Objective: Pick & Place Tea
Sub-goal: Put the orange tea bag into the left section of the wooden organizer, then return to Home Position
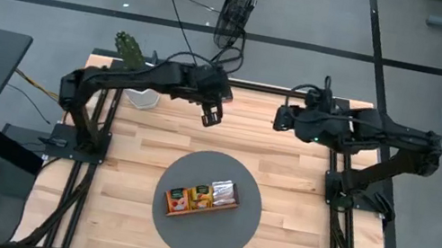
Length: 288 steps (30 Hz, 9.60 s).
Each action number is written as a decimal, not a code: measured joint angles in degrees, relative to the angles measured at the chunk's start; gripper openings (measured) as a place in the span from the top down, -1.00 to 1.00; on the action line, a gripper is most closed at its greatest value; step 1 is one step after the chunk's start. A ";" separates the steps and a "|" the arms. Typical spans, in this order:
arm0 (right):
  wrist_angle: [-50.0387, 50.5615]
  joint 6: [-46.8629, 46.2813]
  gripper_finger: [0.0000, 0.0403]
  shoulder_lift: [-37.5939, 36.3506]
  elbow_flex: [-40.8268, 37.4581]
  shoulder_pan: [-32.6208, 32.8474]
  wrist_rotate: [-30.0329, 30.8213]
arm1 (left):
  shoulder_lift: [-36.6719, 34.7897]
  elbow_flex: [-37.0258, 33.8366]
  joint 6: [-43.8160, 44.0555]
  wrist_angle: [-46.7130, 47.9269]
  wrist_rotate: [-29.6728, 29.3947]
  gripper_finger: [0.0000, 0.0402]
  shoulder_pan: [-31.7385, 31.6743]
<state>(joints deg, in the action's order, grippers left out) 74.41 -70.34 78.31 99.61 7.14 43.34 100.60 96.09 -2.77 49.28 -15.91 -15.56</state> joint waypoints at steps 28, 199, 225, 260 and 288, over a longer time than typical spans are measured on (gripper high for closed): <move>-20.41 12.49 0.31 9.33 -0.02 -6.97 -24.88 | -4.66 0.02 4.66 -3.29 -13.06 0.97 18.29; -17.75 53.43 0.04 4.38 0.00 1.14 -12.71 | -23.65 -59.40 64.89 -52.37 -45.02 0.99 63.59; -16.34 53.04 0.04 4.38 0.04 -1.18 -12.71 | -9.25 -64.59 56.82 -75.38 -39.34 0.99 60.71; -20.78 49.41 0.58 4.99 0.00 0.75 -15.89 | -24.21 -64.59 40.77 -83.92 -35.31 0.57 59.59; -93.41 58.06 1.00 -6.13 -52.02 7.12 -24.64 | -40.12 -64.59 17.78 -76.03 -8.71 0.99 34.41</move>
<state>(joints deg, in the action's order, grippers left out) -19.00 -12.28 72.18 47.59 14.25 18.70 60.48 31.51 15.01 -26.75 -24.63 18.85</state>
